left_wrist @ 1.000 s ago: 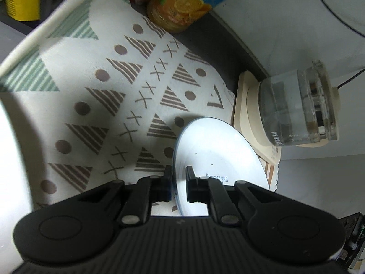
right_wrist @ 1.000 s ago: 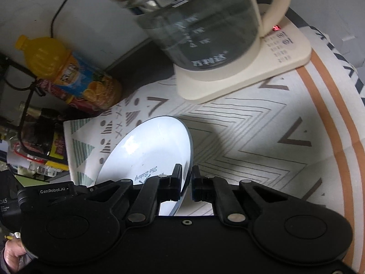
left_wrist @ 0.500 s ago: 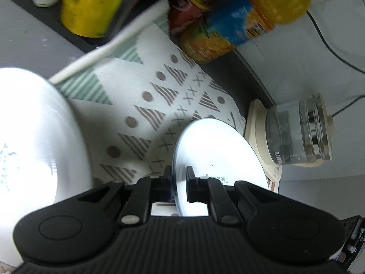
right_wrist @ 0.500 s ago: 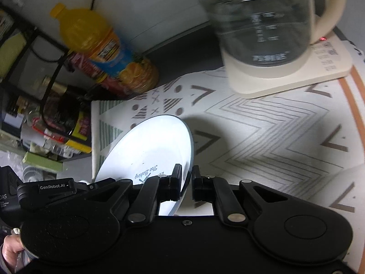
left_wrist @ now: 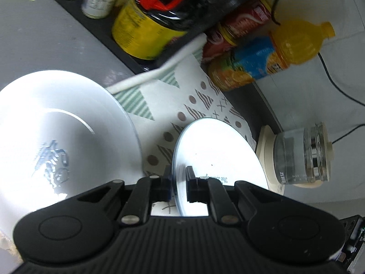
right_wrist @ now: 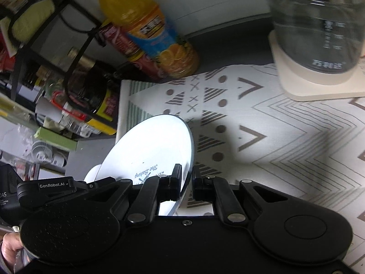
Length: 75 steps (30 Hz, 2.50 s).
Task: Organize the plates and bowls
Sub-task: 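Carry the 'Bakery' plate with both grippers over the white plate stack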
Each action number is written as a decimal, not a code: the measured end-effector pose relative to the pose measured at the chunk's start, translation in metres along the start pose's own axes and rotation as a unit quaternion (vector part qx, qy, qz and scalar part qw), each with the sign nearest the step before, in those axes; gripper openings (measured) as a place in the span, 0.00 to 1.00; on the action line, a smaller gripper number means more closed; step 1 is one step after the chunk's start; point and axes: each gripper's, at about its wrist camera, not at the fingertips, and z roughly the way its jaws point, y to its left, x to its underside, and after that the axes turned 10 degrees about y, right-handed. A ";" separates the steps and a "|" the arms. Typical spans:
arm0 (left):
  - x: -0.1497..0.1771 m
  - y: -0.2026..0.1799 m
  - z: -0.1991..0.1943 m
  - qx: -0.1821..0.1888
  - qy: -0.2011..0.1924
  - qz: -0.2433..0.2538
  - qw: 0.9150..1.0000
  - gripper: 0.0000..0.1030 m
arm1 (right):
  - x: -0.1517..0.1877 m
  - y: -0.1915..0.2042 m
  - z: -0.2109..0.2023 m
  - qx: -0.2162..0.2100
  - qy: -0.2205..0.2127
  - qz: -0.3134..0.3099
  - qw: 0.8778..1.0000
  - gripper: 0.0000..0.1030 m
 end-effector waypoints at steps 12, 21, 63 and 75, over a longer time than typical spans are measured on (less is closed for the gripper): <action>0.011 0.042 -0.033 -0.007 -0.033 -0.044 0.998 0.08 | 0.004 0.038 0.022 -0.019 0.031 -0.046 0.998 0.09; 0.020 0.076 -0.051 -0.016 -0.047 -0.077 0.996 0.08 | 0.008 0.059 0.040 -0.029 0.059 -0.073 0.995 0.09; 0.031 0.145 -0.054 -0.041 -0.033 -0.134 0.990 0.10 | 0.030 0.101 0.087 -0.018 0.103 -0.119 0.987 0.09; 0.024 0.146 -0.050 -0.054 -0.030 -0.122 0.991 0.13 | 0.033 0.102 0.090 -0.012 0.097 -0.109 0.989 0.07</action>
